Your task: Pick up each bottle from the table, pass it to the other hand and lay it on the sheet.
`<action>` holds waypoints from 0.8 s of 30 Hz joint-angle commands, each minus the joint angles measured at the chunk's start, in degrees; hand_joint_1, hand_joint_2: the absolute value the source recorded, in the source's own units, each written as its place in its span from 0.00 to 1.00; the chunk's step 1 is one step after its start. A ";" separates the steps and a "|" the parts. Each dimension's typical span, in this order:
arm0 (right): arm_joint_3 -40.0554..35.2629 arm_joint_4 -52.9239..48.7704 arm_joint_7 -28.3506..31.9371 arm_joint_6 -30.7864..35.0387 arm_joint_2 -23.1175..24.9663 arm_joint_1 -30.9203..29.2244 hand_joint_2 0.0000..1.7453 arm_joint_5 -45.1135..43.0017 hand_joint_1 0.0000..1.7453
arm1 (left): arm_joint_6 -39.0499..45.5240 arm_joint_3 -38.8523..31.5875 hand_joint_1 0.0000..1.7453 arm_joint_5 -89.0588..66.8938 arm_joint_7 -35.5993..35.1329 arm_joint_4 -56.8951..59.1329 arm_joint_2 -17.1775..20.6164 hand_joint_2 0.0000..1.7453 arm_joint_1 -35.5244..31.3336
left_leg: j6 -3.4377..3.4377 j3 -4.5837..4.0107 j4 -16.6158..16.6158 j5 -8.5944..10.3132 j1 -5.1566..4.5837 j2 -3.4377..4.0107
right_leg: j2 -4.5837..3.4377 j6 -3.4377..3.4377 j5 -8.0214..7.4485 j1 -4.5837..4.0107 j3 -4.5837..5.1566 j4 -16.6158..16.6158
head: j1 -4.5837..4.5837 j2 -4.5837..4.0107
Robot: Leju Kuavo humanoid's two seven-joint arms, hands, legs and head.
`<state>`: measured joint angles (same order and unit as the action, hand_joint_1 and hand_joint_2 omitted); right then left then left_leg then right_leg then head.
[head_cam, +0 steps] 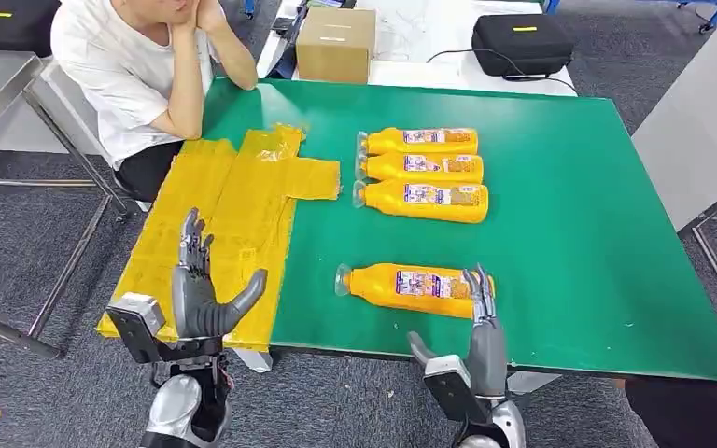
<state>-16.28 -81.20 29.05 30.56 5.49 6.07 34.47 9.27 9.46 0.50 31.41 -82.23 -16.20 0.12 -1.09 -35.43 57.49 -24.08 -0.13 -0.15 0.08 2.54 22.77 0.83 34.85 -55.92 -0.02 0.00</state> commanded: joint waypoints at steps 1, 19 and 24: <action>1.76 2.25 1.87 1.32 1.74 -0.13 1.00 -2.44 0.00 | 0.39 1.10 0.00 0.14 -0.32 3.70 1.39 1.00 -1.80 | 0.07 0.24 -0.06 -0.07 0.03 -0.01 | 0.02 -0.08 0.08 -0.03 -0.23 0.04 | 0.00 0.00; 1.17 1.32 2.59 1.55 1.80 0.30 1.00 -2.66 0.00 | 0.64 1.28 0.00 0.38 -0.38 3.38 1.21 1.00 -1.28 | 0.06 0.22 -0.05 -0.07 0.03 -0.02 | 0.03 -0.08 0.08 -0.03 -0.22 0.04 | 0.00 0.00; 0.97 1.40 2.78 1.75 1.78 0.31 1.00 -2.56 0.00 | 0.71 1.32 0.00 0.50 -0.41 3.29 1.14 1.00 -1.23 | 0.09 0.35 -0.06 -0.13 0.05 -0.01 | 0.02 -0.11 0.13 -0.06 -0.35 0.06 | 0.00 0.00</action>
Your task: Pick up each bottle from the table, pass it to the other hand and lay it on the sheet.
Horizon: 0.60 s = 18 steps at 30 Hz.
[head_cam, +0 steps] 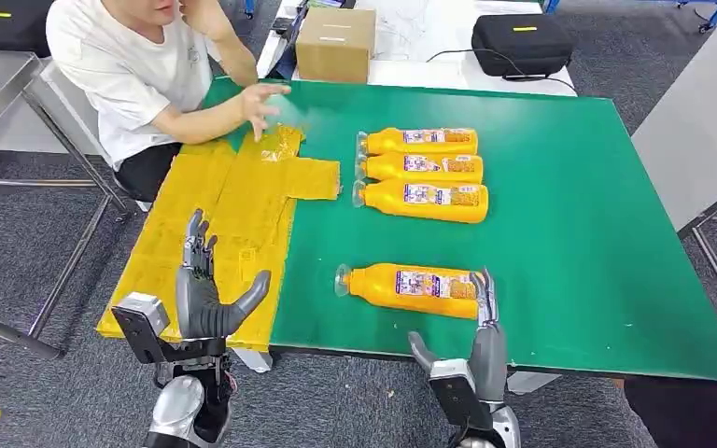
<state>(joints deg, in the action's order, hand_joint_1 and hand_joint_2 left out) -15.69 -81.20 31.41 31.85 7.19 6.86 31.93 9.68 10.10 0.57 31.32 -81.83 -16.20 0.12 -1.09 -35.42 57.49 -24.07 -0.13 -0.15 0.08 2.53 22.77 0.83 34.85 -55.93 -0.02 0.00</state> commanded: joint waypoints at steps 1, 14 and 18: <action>0.15 1.74 -0.07 1.02 -0.29 -0.64 1.00 1.45 0.00 | 0.29 0.70 0.00 0.48 -0.33 2.84 1.15 1.00 -1.18 | 0.10 0.43 -0.05 -0.17 0.05 0.00 | 0.01 -0.13 0.18 -0.06 -0.43 0.05 | 0.00 0.00; 0.16 2.09 -1.06 1.91 -1.14 -1.08 1.00 3.85 0.00 | 0.33 0.68 0.00 0.58 -0.34 2.73 1.15 1.00 -0.96 | 0.08 0.34 -0.06 -0.12 0.05 0.00 | 0.00 -0.10 0.12 -0.05 -0.35 0.07 | 0.00 0.00; -0.79 5.24 -9.77 1.60 -4.58 -3.04 1.00 17.15 0.00 | 0.29 0.10 0.00 0.67 -0.35 2.45 1.13 1.00 -0.75 | 0.06 0.28 -0.08 -0.09 0.03 0.03 | -0.03 -0.08 0.07 -0.03 -0.28 0.08 | 0.00 0.00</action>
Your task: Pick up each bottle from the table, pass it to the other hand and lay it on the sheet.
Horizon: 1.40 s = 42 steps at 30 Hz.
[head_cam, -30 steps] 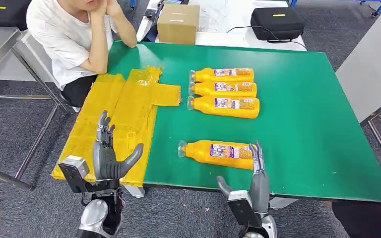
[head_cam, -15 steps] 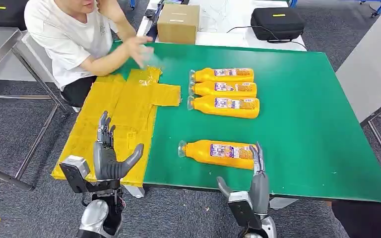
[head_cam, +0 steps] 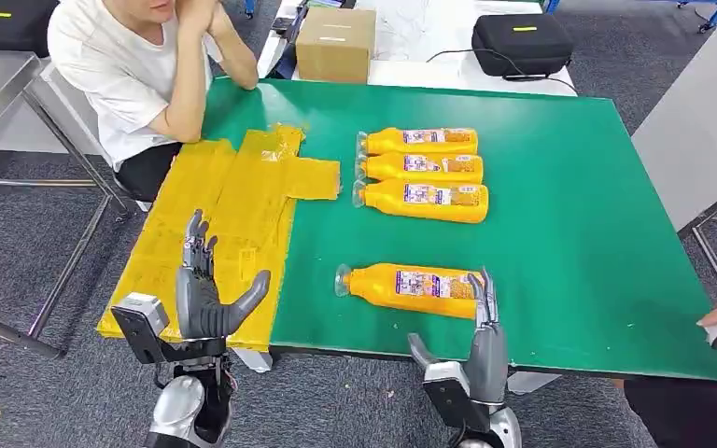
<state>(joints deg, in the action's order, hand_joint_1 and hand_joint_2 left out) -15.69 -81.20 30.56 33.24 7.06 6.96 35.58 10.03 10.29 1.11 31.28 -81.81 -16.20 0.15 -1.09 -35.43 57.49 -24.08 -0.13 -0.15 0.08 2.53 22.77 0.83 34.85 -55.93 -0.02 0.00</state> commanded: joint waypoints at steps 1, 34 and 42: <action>-1.36 7.31 -12.03 -1.88 -5.87 -4.99 1.00 16.93 0.00 | -0.11 -0.24 0.00 0.14 -0.46 2.36 1.40 1.00 -1.11 | 0.07 0.37 -0.08 -0.12 0.03 0.04 | -0.03 -0.09 0.11 -0.04 -0.35 0.07 | 0.00 0.00; -8.11 39.60 -31.29 -25.61 -7.91 -33.67 1.00 28.59 0.00 | -2.89 -0.98 0.00 -1.35 -4.62 2.81 2.36 1.00 -4.12 | -0.05 0.16 -0.03 0.05 -0.07 0.09 | -0.07 0.00 -0.06 0.07 -0.17 0.03 | 0.02 0.00; -12.21 46.80 -32.08 -31.41 -7.32 -37.53 1.00 29.15 1.00 | -3.01 -2.05 0.00 -1.64 -5.24 4.16 2.04 1.00 -4.66 | -0.01 0.43 -0.07 0.04 -0.03 0.17 | -0.11 -0.05 -0.07 0.02 -0.38 0.10 | 0.02 0.00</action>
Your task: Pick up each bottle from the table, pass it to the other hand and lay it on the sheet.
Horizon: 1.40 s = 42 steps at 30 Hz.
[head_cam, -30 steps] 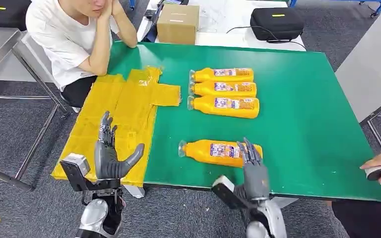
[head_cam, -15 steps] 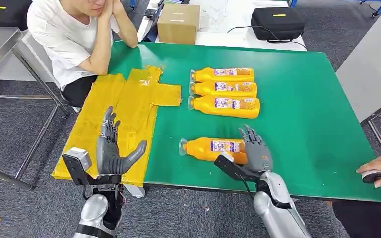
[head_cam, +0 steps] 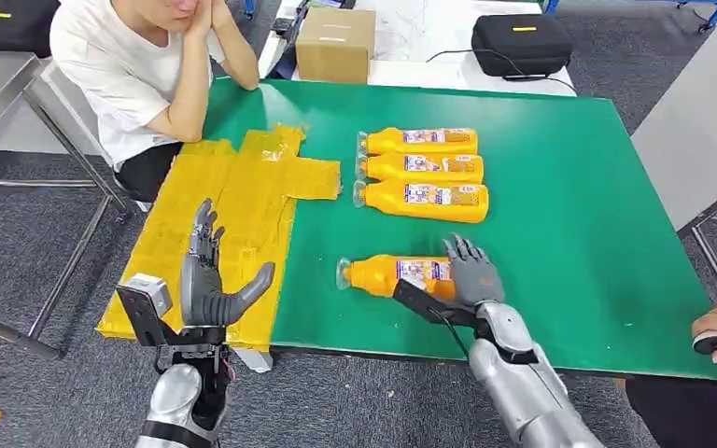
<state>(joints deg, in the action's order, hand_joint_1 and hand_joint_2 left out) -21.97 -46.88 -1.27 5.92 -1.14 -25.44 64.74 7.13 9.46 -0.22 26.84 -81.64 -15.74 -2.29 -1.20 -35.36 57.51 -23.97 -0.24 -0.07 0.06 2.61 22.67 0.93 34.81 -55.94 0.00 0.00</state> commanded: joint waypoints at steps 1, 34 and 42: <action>-5.95 12.47 -0.25 -4.10 0.94 -5.21 1.00 -0.03 1.00 | -0.10 -1.24 0.00 -0.31 -0.80 3.99 1.61 1.00 -2.21 | 0.11 0.39 -0.05 -0.08 0.09 0.07 | -0.05 -0.14 0.05 -0.10 -0.38 0.09 | -0.02 0.00; 3.61 -7.62 19.56 -0.14 4.05 7.63 1.00 -30.48 1.00 | -8.13 -1.01 0.00 7.66 -6.32 2.40 2.28 1.00 0.79 | 0.18 1.10 -0.12 -0.17 0.10 0.04 | 0.09 -0.17 0.08 -0.13 -1.02 0.15 | -0.02 0.00; 5.28 -17.99 20.31 2.20 7.06 9.26 1.00 -36.05 1.00 | -19.18 7.17 0.00 10.47 -9.76 7.98 5.55 1.00 -0.46 | 0.14 0.57 -0.05 -0.17 0.10 0.02 | -0.04 -0.13 0.12 -0.11 -0.59 0.01 | -0.02 0.00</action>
<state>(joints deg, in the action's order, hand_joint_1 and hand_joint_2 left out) -20.46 -57.75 18.84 7.06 3.47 -16.33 31.04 -7.05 9.33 12.44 17.44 -80.31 -15.21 -0.39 -1.17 -34.96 57.49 -24.02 -0.13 -0.09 0.07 2.59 22.69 0.81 34.33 -55.90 -0.02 0.00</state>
